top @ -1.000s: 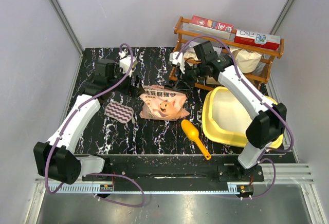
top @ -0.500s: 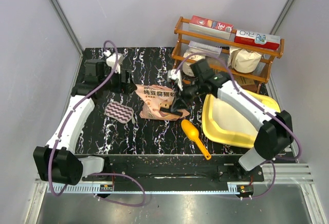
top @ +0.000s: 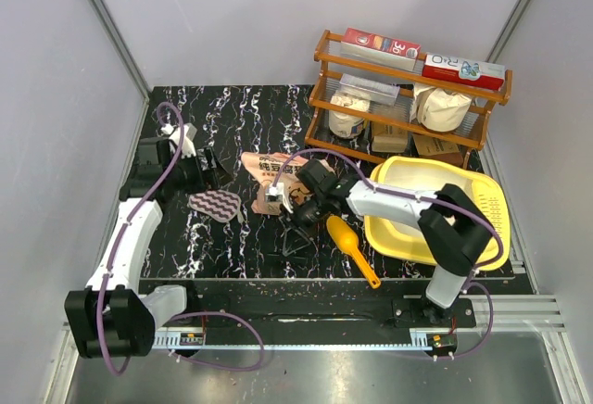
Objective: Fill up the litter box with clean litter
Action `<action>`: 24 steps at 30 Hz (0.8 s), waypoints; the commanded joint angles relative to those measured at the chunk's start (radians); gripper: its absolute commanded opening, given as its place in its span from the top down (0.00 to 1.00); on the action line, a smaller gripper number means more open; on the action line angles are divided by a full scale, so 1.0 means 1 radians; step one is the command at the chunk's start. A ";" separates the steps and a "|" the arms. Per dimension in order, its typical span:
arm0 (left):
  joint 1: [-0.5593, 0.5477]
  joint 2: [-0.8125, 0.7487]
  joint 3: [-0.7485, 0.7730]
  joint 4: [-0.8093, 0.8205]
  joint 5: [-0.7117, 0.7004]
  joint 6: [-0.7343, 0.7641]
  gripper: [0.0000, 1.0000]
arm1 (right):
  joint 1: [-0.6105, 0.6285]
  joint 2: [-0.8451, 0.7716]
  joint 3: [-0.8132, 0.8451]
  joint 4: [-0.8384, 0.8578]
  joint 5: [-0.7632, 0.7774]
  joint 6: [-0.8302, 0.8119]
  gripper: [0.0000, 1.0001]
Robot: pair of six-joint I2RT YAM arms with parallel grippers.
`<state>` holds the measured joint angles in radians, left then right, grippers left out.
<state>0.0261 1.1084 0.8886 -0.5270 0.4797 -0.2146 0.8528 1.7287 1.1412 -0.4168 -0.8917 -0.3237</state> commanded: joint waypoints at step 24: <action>0.034 0.002 -0.021 0.246 0.170 -0.114 0.18 | -0.152 -0.127 0.432 -0.046 0.272 0.284 0.08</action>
<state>0.0757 1.0267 0.8299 -0.4522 0.5838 -0.2687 0.7895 1.7073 1.4258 -0.2489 -0.6659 0.0086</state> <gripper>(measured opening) 0.824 0.916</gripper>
